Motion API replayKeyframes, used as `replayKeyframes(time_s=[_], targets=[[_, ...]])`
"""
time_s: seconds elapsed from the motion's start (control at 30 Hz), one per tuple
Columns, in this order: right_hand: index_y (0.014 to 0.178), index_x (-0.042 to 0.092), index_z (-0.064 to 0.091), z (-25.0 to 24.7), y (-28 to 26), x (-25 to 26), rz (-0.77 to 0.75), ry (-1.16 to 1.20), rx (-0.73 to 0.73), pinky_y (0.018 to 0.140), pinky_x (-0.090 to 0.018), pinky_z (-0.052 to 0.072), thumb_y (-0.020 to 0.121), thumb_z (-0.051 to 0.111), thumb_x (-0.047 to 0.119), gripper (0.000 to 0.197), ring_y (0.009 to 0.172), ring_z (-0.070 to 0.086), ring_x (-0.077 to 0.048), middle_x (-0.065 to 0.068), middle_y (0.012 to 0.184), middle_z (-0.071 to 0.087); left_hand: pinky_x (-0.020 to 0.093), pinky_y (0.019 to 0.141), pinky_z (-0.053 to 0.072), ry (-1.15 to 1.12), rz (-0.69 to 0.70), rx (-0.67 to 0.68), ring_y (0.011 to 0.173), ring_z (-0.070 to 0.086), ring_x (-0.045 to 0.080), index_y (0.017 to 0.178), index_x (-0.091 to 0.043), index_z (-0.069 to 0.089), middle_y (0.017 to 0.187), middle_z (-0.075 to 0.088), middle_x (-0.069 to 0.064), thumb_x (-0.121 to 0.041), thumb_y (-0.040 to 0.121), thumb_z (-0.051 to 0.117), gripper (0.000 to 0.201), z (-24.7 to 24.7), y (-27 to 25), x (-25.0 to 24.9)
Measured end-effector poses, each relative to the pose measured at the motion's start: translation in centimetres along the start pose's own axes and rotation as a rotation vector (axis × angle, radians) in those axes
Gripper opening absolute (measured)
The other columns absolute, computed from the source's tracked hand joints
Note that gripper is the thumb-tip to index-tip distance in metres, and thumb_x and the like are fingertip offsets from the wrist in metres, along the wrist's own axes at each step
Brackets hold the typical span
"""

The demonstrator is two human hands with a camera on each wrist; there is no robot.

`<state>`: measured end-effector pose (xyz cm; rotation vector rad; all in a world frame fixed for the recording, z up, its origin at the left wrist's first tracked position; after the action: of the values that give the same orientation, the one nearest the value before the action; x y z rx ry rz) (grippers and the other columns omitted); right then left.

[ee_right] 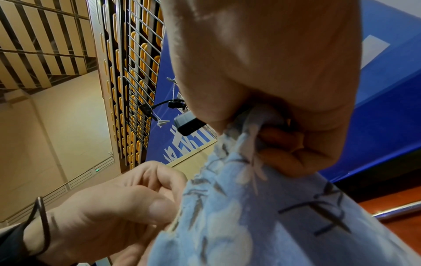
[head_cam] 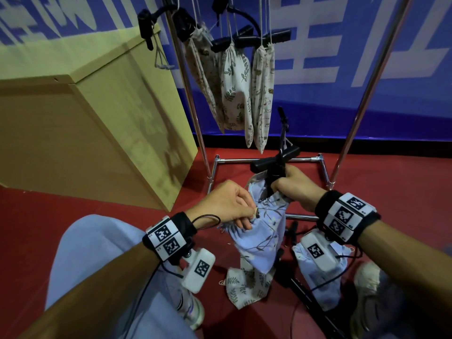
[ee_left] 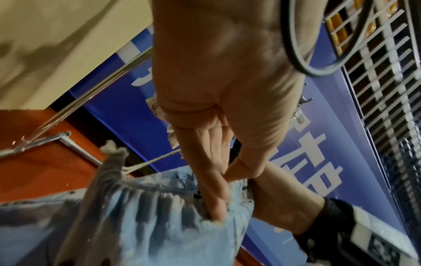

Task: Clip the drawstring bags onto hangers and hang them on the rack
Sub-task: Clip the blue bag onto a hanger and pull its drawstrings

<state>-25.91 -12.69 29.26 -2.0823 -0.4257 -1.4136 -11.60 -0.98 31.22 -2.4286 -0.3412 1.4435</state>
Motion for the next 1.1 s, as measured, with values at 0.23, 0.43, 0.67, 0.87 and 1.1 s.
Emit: replayKeyframes(time_s=[0.23, 0.43, 0.67, 0.87, 1.1], targets=[[0.140, 0.011, 0.038, 0.5, 0.2, -0.6, -0.034, 0.071, -0.009, 0.042, -0.014, 0.044, 0.085, 0.050, -0.017, 0.063, 0.054, 0.062, 0.002, -0.003, 0.086, 0.061, 0.025, 0.048, 0.052, 0.021, 0.000, -0.101, 0.055, 0.068, 0.028, 0.080, 0.001, 0.069, 0.060, 0.070, 0.016, -0.003, 0.080, 0.072, 0.005, 0.0, 0.8, 1.2], [0.135, 0.007, 0.029, 1.3, 0.9, -2.2, -0.024, 0.074, 0.037, 0.054, -0.015, 0.052, 0.091, 0.064, -0.006, 0.058, 0.081, 0.068, -0.009, -0.006, 0.102, 0.067, 0.024, 0.041, 0.042, 0.079, 0.005, -0.113, 0.039, 0.055, 0.019, 0.092, -0.009, 0.062, 0.051, 0.058, 0.001, -0.010, 0.089, 0.061, 0.004, 0.2, 1.3, 1.6], [0.121, -0.004, 0.049, 0.8, 2.5, -4.3, 0.023, 0.058, -0.227, 0.070, -0.044, 0.064, 0.058, 0.079, 0.035, 0.079, 0.077, 0.075, -0.019, -0.007, 0.088, 0.075, 0.023, 0.034, 0.038, -0.039, -0.047, -0.116, 0.032, 0.052, 0.016, 0.098, -0.004, 0.058, 0.051, 0.053, 0.006, -0.009, 0.098, 0.057, 0.005, 0.3, 1.4, 1.5], [0.057, 0.019, 0.038, 0.8, 0.9, -3.0, -0.068, -0.028, -0.406, 0.055, -0.036, 0.046, 0.066, 0.086, 0.019, 0.049, 0.056, 0.047, -0.014, 0.001, 0.058, 0.050, 0.026, 0.038, 0.050, -0.213, -0.072, -0.151, 0.042, 0.063, 0.022, 0.097, 0.001, 0.052, 0.065, 0.059, 0.012, 0.000, 0.099, 0.054, 0.002, 0.2, 1.5, 1.3], [0.062, 0.003, 0.042, 2.4, 0.9, -3.1, -0.197, 0.202, -0.230, 0.057, -0.034, 0.037, 0.085, 0.074, 0.005, 0.040, 0.058, 0.039, -0.019, -0.010, 0.060, 0.041, 0.025, 0.044, 0.050, -0.393, -0.193, -0.074, 0.061, 0.072, 0.027, 0.091, 0.000, 0.056, 0.071, 0.067, 0.012, -0.007, 0.098, 0.050, 0.011, -0.6, 1.5, 0.7]])
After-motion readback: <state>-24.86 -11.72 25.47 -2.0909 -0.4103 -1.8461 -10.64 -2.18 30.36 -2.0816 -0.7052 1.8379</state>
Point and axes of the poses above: each hand's wrist, its own y-axis towards the middle knuckle, its own z-axis out of the palm, x = y × z, the point moved 2 cm from there along y, towards the middle knuckle
